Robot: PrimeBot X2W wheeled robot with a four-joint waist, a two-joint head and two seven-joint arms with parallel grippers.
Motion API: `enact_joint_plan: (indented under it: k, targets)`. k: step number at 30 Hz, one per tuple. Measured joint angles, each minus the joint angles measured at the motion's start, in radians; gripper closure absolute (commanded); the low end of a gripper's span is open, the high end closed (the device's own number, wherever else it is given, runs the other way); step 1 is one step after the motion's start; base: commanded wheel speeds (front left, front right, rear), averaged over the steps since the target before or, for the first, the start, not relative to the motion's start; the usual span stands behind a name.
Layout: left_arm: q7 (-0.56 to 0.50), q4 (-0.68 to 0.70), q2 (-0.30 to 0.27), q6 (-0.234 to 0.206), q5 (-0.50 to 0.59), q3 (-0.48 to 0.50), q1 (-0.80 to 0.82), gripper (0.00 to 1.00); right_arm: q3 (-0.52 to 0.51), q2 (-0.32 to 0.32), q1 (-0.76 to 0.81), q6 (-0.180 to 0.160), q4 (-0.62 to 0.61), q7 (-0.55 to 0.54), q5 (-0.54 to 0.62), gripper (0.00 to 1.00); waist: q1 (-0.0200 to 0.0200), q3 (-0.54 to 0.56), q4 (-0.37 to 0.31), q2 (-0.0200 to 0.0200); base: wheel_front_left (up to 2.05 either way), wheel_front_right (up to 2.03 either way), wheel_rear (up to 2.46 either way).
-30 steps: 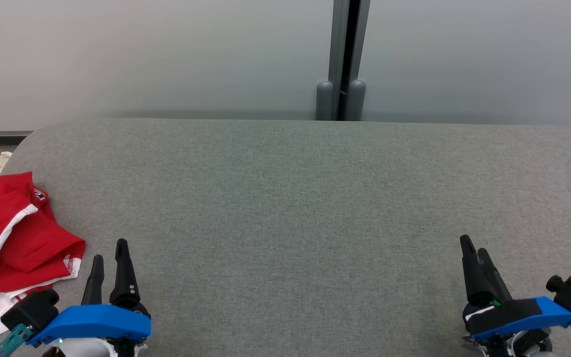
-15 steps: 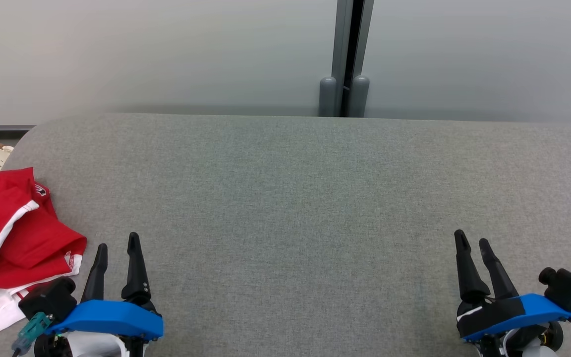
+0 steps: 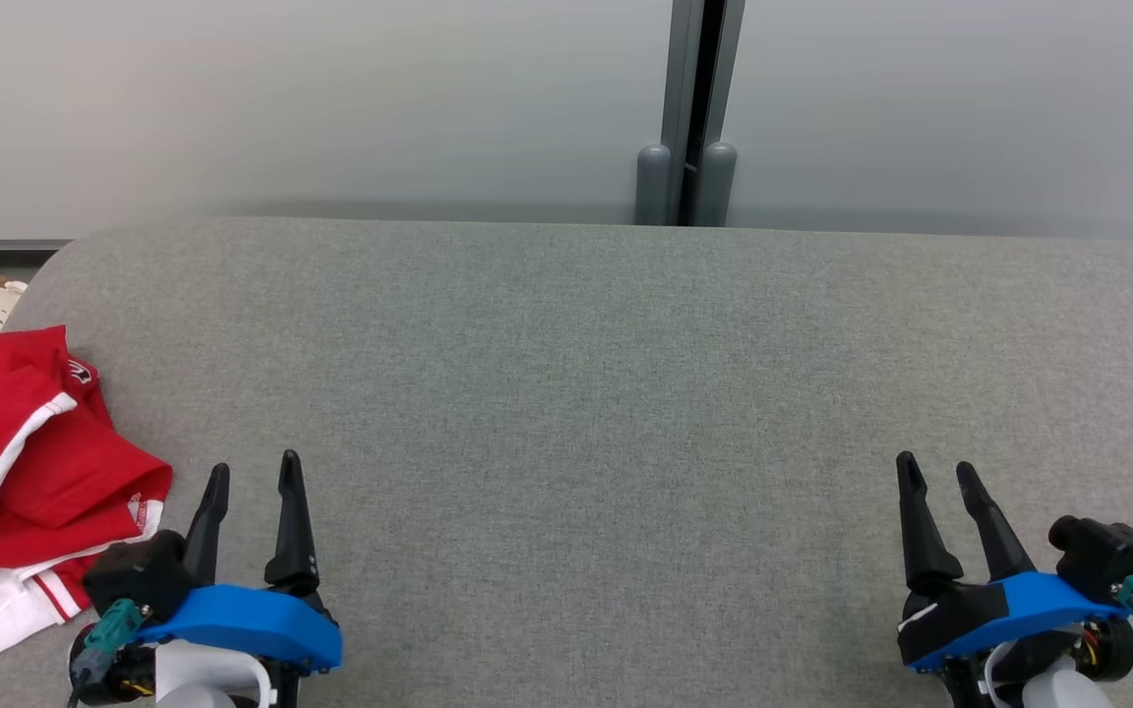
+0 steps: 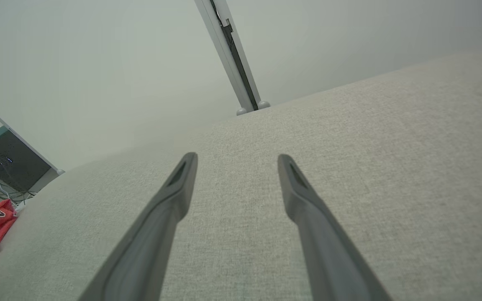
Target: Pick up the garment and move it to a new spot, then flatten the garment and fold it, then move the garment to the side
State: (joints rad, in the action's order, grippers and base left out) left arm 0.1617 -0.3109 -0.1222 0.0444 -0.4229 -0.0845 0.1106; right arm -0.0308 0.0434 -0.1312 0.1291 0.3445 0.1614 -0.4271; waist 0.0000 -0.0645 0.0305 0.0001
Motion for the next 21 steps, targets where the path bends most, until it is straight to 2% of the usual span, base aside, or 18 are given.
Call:
enact_joint_plan:
  k: [10, 21]
  targets:
    - [0.025, -0.056, 0.006, -0.002, 0.085, -0.025, -0.011, 0.0, -0.002, 0.001, -0.008, 0.0, 0.084, 0.026, 0.118, 0.0, 0.0, 0.003, -0.001, 0.0, 0.0, 0.0, 0.0]
    - [0.051, -0.066, 0.029, -0.013, 0.183, -0.023, -0.065, 0.0, 0.001, 0.002, 0.017, 0.0, 0.122, 0.051, 0.246, 0.0, 0.0, 0.026, 0.002, -0.0001, 0.0, 0.0, 0.0]
